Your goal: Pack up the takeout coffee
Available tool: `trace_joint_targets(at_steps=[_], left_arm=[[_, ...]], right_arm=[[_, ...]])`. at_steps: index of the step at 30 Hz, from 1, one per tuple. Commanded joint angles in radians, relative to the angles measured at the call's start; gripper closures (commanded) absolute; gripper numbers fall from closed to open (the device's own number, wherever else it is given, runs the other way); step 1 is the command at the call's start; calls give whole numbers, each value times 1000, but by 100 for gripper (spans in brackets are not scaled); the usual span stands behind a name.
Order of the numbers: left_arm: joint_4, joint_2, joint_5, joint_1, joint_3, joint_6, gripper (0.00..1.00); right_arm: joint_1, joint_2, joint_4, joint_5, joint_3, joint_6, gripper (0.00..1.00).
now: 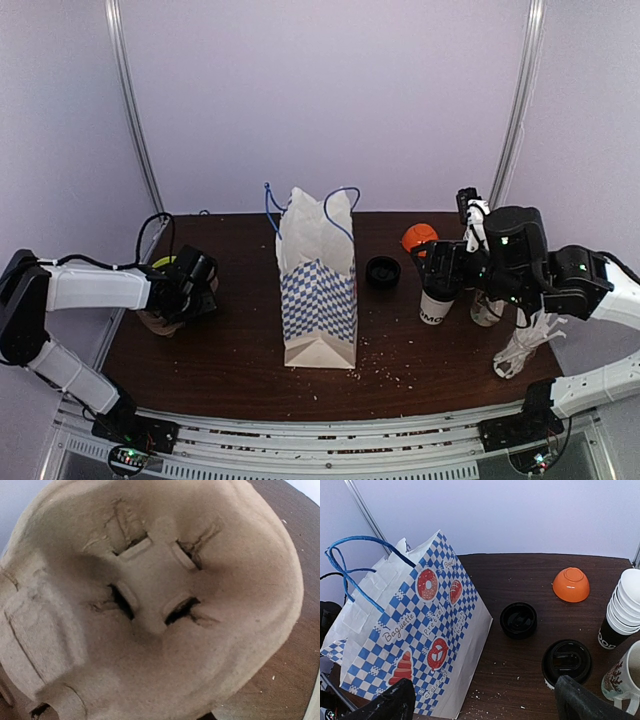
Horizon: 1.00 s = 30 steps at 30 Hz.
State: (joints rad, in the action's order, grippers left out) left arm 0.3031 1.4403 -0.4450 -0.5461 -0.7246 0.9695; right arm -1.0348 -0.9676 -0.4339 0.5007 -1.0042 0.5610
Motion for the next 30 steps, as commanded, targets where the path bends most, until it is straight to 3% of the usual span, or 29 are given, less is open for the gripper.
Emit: trace_joint_targets(at_steps=[1,5,9,14,19,25,30], left_arm=[[-6,-25,-36,29,23,-38,75],[10,-67,-36,36,37,-58,75],[2,-143,99,16,5,-156,66],[55,-263,182,-88,-69,-205,25],[40,-375,208,-124,-70,-229,2],[-46,-447,192,-123,-55,-331,2],[-52,-413,214,-123,-80,-399,1]], right_arm=[[14,2,-29,85,8,39,0],[31,-18,-65,95,1,41,0],[82,-52,-131,87,-44,54,0],[185,-76,-207,16,-101,37,0],[306,-186,-308,-180,-185,-19,0],[387,-329,-339,-329,-211,-68,0],[456,-411,-359,-387,-248,-93,0]])
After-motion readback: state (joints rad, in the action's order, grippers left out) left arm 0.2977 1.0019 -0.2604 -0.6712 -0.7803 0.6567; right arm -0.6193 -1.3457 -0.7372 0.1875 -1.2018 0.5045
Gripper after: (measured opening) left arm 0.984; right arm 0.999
